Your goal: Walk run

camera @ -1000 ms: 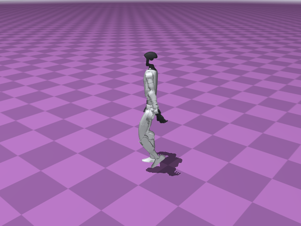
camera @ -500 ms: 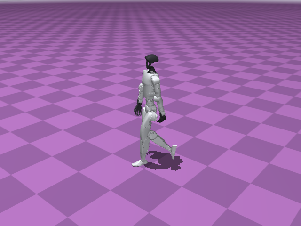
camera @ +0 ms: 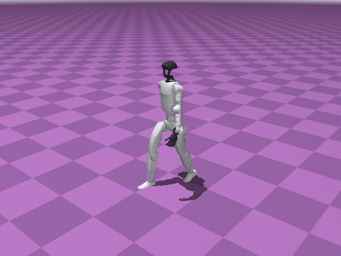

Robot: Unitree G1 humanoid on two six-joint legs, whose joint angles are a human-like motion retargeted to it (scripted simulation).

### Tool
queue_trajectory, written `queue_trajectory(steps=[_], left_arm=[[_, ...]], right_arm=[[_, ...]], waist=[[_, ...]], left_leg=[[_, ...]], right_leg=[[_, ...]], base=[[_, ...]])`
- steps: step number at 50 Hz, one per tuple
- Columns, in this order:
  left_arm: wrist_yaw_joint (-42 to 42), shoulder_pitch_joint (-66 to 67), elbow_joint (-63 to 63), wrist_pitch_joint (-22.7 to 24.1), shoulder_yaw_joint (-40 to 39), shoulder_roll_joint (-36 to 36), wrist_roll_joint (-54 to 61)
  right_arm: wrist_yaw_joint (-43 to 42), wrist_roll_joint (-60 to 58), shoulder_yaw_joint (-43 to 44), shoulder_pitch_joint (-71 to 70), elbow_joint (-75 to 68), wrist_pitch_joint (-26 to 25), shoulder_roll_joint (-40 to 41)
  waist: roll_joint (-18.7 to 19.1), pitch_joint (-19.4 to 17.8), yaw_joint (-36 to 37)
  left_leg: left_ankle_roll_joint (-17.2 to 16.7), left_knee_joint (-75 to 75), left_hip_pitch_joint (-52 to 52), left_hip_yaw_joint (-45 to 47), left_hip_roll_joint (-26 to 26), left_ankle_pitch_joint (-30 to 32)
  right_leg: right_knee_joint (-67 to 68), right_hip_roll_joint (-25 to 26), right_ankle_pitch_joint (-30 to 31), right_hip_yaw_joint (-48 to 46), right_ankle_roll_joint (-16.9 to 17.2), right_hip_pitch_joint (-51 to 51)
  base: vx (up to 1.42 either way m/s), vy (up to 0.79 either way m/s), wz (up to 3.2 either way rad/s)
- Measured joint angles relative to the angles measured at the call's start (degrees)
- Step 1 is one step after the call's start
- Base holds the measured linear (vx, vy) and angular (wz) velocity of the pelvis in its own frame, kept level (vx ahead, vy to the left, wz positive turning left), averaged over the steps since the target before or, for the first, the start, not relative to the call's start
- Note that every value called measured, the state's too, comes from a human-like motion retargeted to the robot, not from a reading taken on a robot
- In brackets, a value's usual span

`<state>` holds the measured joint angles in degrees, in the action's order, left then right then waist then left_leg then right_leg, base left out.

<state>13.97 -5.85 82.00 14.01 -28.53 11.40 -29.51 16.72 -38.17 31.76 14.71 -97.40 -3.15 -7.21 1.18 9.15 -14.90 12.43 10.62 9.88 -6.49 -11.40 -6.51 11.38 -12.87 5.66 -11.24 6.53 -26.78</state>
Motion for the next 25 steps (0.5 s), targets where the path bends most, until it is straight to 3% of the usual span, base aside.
queue_trajectory(steps=[2,3,5,7,10,15,20,23,25], left_arm=[[0.43,3.39,4.78,-1.9,-0.7,-1.23,-1.22],[0.38,5.28,6.68,-3.33,-0.01,-2.01,-2.37],[-0.59,8.69,10.23,-5.57,1.4,-2.94,-4.92],[-1.53,12.01,12.56,-7.29,1.64,-3.7,-9.65],[-1.33,17.47,13.17,-10.17,2.38,-6.45,-17.97],[-0.53,23.98,14.73,-11.35,4.24,-9.53,-25.35],[-1.16,27.12,15.4,-12.38,3.06,-10.85,-28.15],[-0.54,27.57,15.4,-12.1,1.16,-11.53,-26.29],[0.32,27.45,15.4,-11.59,0.17,-11.58,-24.64]], right_arm=[[-2.01,2.22,0.6,-2.09,0.0,0.78,-0.76],[-2.47,3.66,1.17,-3.24,0.0,1.32,-1.06],[-2.39,6.13,1.43,-6.44,0.0,2.36,-1.78],[-1.81,7.88,0.98,-10.73,0.0,2.86,-2.77],[-3.2,8.82,0.69,-17.68,0.71,3.61,-4.75],[-5.94,9.44,-3.55,-24.81,8.59,7.41,-7.02],[-6.5,9.57,-5.11,-29.48,13.95,10.17,-10.37],[-6.57,8.89,-5.09,-30.61,15.55,10.93,-11.42],[-6.55,8.79,-5.03,-30.38,15.69,11.16,-11.5]], waist=[[0.9,0.82,0.4],[1.1,0.6,0.69],[-0.21,0.23,1.8],[-2.19,0.68,2.34],[-2.33,0.67,1.73],[-6.15,-0.99,10.35],[-6.08,-3.39,16.54],[-6.15,-4.09,18.56],[-7.09,-3.72,19.13]], left_leg=[[-2.0,6.62,-2.09,1.18,0.71,12.05],[-3.7,11.69,-3.78,1.42,1.1,18.4],[-4.89,23.13,-8.74,6.78,1.7,27.97],[-2.72,31.44,-14.04,14.0,4.01,32.11],[-0.67,39.72,-22.83,18.24,7.4,19.24],[-2.23,32.88,-36.03,20.05,3.45,8.04],[-4.56,6.39,-40.48,25.51,7.82,7.21],[-6.43,-8.52,-41.91,21.67,5.1,4.49],[-5.16,-14.21,-41.55,20.39,3.38,2.4]], right_leg=[[1.69,4.02,-3.19,11.57,-1.41,1.53],[1.8,4.49,-4.54,12.4,-1.64,3.15],[1.14,2.13,-6.23,5.49,-2.23,7.19],[-0.27,0.53,-7.21,0.62,-2.89,10.38],[-3.45,2.97,-9.25,2.5,-2.95,15.41],[-6.92,6.21,-10.93,2.74,-5.16,21.25],[-8.77,11.91,-14.83,3.0,-5.89,28.13],[-9.08,13.93,-16.62,3.89,-6.24,32.28],[-8.51,13.96,-15.69,4.1,-6.03,34.2]], base=[[0.81,-0.62,0.31],[0.76,-0.55,0.15],[0.78,-0.62,-0.14],[0.78,-0.63,0.02],[0.8,-0.57,0.14],[0.75,-0.49,-0.91],[0.79,-0.45,-0.4],[0.81,-0.32,-0.32],[1.09,-0.27,-0.23]])
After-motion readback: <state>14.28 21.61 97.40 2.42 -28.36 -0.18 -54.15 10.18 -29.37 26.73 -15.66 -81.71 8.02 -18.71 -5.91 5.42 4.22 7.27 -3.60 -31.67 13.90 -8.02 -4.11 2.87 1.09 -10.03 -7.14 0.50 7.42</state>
